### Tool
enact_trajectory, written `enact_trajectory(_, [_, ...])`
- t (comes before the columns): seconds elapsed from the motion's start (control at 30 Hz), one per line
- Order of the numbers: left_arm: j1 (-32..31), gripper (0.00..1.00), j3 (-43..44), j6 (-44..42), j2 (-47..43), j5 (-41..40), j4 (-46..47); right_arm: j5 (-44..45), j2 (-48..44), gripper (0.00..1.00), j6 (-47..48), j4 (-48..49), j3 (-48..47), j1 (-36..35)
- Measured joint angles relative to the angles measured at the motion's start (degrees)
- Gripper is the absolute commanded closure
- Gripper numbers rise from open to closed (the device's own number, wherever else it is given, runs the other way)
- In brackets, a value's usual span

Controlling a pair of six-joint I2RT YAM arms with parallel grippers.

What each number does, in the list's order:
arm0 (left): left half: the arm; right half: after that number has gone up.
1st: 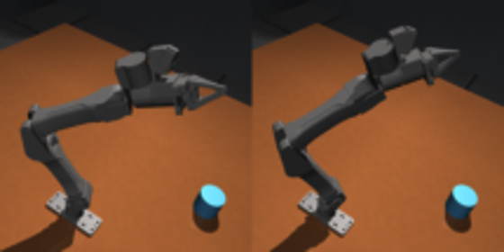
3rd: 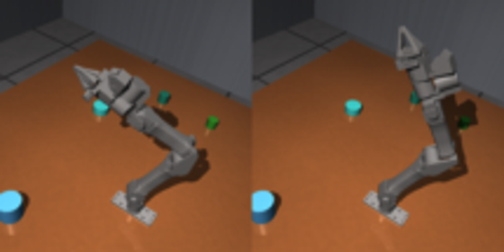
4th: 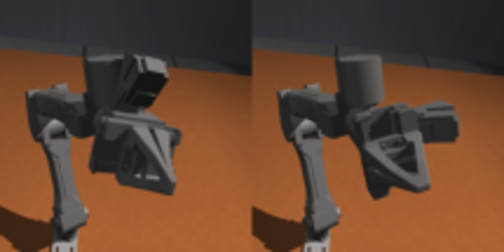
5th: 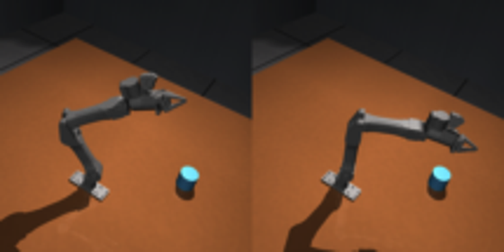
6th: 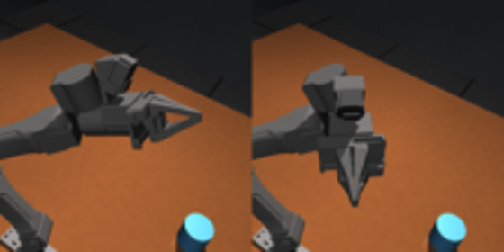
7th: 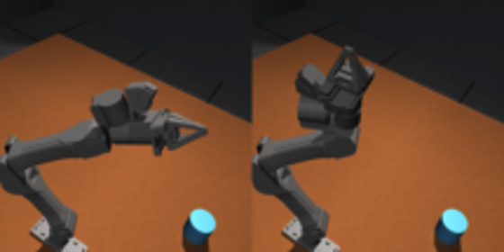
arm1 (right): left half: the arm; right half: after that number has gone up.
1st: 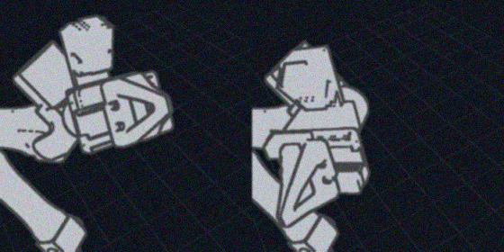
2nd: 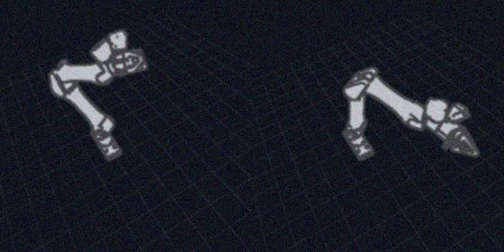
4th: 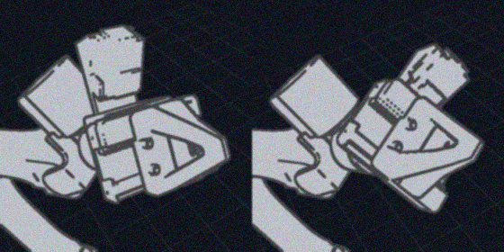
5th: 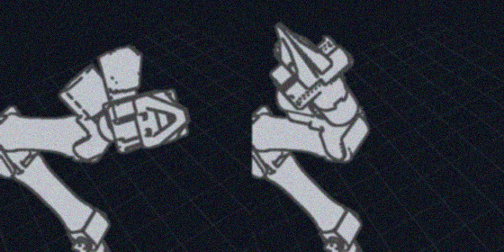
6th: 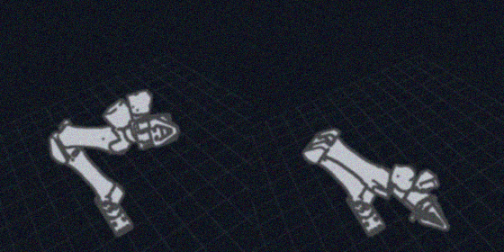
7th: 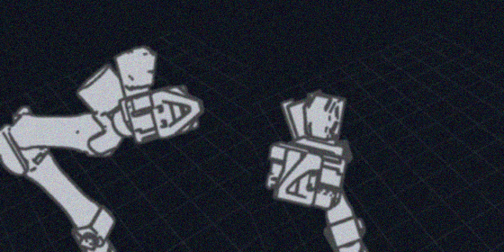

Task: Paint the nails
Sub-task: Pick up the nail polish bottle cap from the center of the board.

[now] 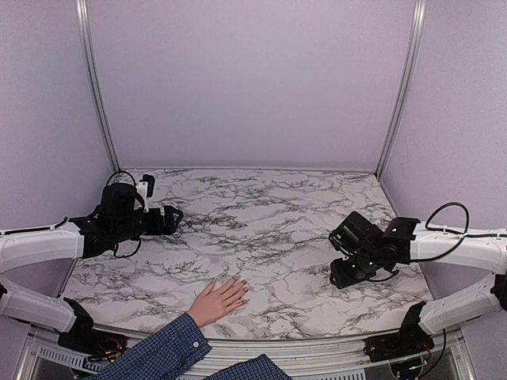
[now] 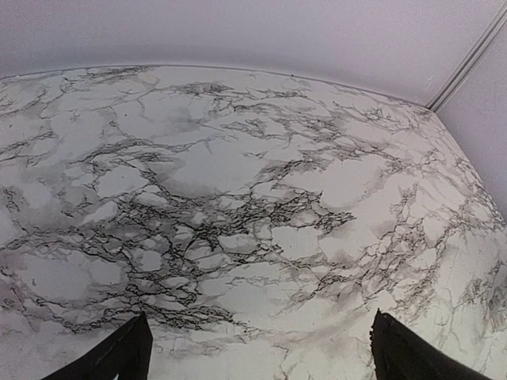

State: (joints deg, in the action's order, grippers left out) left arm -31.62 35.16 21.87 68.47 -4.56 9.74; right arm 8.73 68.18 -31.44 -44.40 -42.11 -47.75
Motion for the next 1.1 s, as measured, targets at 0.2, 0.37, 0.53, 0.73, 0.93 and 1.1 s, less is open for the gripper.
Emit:
enact_trajectory(0.2, [-0.1, 0.01, 0.0, 0.0, 0.2, -0.1, 0.3, 0.0, 1.2, 0.65, -0.1, 0.0, 0.0, 0.0])
enact_trajectory(0.37, [-0.2, 0.01, 0.0, 0.0, 0.2, -0.4, 0.8, 0.1, 1.9, 0.70, -0.1, 0.0, 0.0, 0.0])
enact_trajectory(0.53, [-0.3, 0.01, -0.1, 0.0, 0.7, -0.4, 1.4, 0.4, 2.6, 0.75, -0.1, -0.2, 0.0, 0.0])
enact_trajectory(0.73, [-0.5, 0.01, -1.0, 0.0, 0.8, -0.5, 2.8, 0.5, 3.5, 1.00, 0.0, -0.1, 0.0, 0.0])
enact_trajectory(0.93, [-1.9, 0.01, -2.8, 0.0, 0.7, -1.0, 4.4, -1.5, 3.4, 1.00, 1.4, 2.5, -0.2, -0.1])
enact_trajectory(1.1, [-4.2, 0.01, -4.2, -0.3, -0.9, -1.6, 5.2, -2.7, 3.7, 1.00, 4.2, 4.9, -3.1, -0.1])
